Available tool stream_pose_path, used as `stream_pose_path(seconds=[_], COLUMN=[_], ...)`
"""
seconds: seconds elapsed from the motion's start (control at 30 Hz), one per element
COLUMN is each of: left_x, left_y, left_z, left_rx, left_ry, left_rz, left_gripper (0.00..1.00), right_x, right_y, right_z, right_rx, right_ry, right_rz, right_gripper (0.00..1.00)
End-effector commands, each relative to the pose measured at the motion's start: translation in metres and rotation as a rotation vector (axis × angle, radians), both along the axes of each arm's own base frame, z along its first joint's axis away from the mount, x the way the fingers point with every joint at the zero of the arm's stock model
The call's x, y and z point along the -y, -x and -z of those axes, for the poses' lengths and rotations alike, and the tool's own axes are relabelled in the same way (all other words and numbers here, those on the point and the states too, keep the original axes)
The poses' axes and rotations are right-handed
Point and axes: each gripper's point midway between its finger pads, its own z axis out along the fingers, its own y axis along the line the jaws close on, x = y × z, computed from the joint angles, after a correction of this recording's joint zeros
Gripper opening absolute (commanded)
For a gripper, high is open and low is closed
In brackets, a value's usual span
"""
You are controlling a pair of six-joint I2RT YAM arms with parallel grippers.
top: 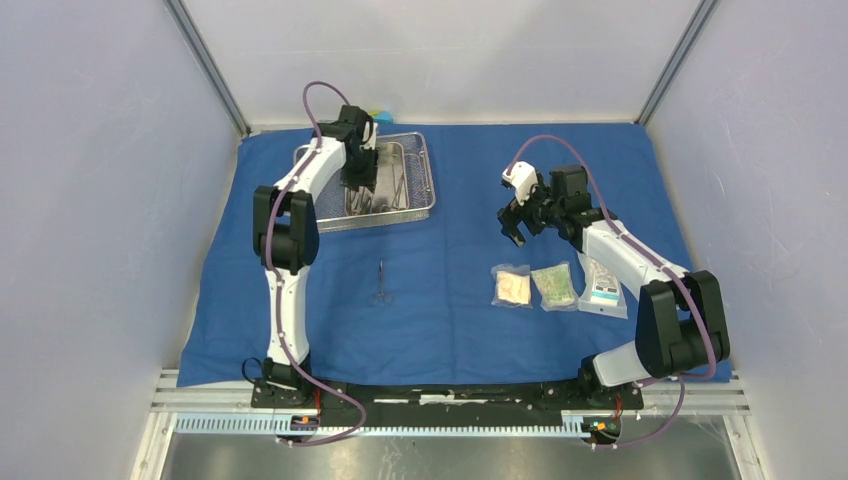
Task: Open and lay out the surgical kit
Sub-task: Pick up the medical item from the container.
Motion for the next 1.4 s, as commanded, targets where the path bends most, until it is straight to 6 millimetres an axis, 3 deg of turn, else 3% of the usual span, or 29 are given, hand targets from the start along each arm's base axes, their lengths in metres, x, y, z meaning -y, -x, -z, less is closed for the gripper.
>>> stream_pose_path(seconds=[0.0,0.4,0.57,0.73,1.07,1.37], left_x=[0.001,-0.005,-0.003,-0.003,-0.008,-0.001], left_y=[0.015,0.024,0.025,0.016,-0.005,-0.002], left_z=[0.018,0.044,0.048,0.035,-0.014,-0.03], left_rx=[-0.069,-0.136,-0.149,-0.117,0.005,0.028], left_ry=[-0.007,-0.045,-0.029,0.001,-0.028,0.015], left_rz=[0.055,0.06,0.063,0.052,0.075,0.09], left_gripper=[0.52,0.54,0.43,0.24,0.04,0.02], right_x=[-0.006,-0.006,-0.005,-0.006,-0.006,-0.007], right_y=[-0.009,-0.007,-0.007,-0.007,-0.008,-0.008], right_z=[-0.014,-0.012,-0.012,-0.012,-0.012,-0.013], right_rx=[0.055,0.052,0.052,0.053,0.051,0.051], right_ry=[-0.013,-0.013,-0.012,-0.012,-0.013,-0.018], right_rz=[-0.02,-0.021,-0.021,-0.021,-0.021,-0.023], right_gripper=[0.97,0.97,0.97,0.97,0.97,0.97])
